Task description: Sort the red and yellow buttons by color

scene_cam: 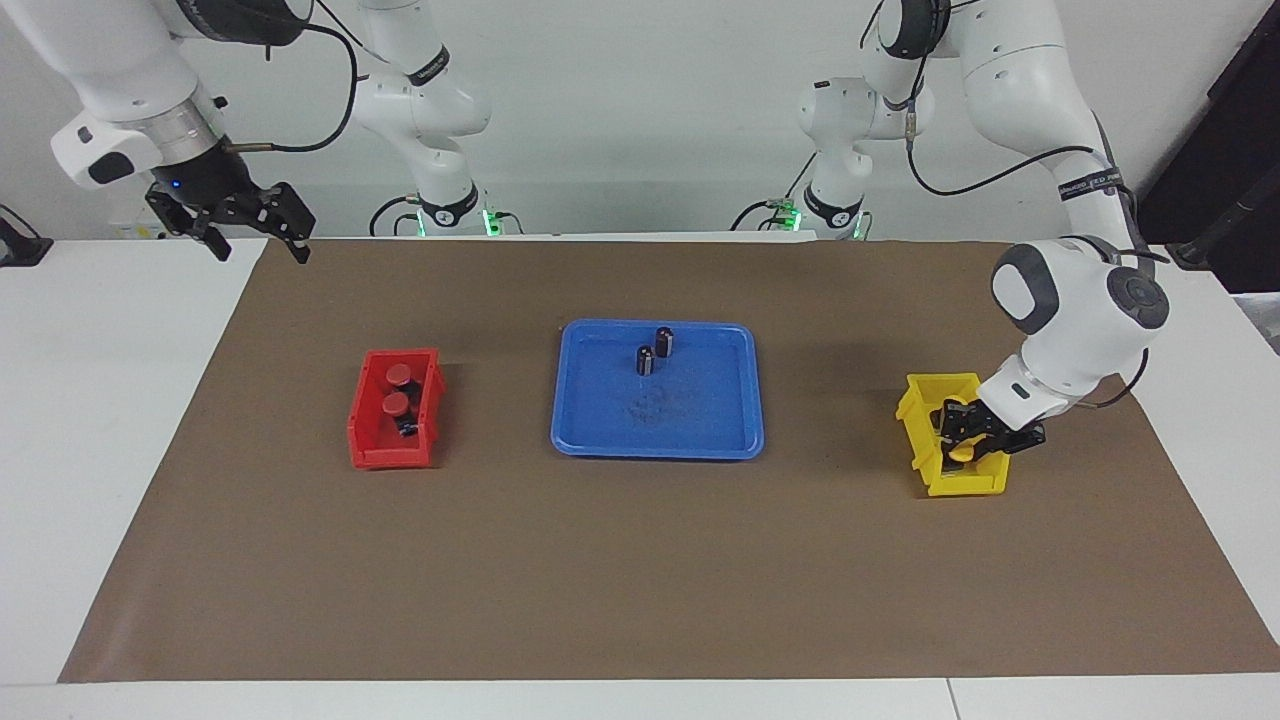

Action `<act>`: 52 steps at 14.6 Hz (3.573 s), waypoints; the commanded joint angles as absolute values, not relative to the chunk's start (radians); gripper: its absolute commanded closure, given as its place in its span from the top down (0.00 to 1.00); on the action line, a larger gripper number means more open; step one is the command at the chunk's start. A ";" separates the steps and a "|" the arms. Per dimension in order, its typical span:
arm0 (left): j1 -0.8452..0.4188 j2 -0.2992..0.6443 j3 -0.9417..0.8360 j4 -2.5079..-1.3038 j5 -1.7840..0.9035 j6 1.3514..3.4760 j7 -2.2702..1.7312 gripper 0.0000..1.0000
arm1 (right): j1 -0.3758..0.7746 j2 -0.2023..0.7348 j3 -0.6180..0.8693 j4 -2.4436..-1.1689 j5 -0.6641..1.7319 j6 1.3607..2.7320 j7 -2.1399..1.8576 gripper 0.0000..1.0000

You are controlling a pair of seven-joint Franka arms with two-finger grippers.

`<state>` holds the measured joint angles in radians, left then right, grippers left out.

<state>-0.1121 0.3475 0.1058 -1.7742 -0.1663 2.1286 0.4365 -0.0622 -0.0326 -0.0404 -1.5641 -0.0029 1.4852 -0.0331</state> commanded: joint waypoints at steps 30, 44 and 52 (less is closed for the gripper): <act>-0.084 0.249 0.130 -1.683 -0.189 1.948 0.448 0.98 | -0.066 -0.025 -0.040 -1.546 -0.009 1.470 -0.058 1.00; -0.100 -0.060 0.123 -1.477 -0.016 1.371 0.051 1.00 | -0.066 -0.025 -0.040 -1.546 -0.009 1.467 -0.058 1.00; -0.101 -0.138 0.117 -1.692 0.008 1.611 0.018 1.00 | -0.067 -0.025 -0.040 -1.546 -0.009 1.466 -0.060 1.00</act>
<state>-0.0884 -0.0942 0.1179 -1.6169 -0.0287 1.5590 0.0367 -0.0621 -0.0325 -0.0405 -1.5641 -0.0029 1.4852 -0.0332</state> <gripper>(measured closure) 0.000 0.000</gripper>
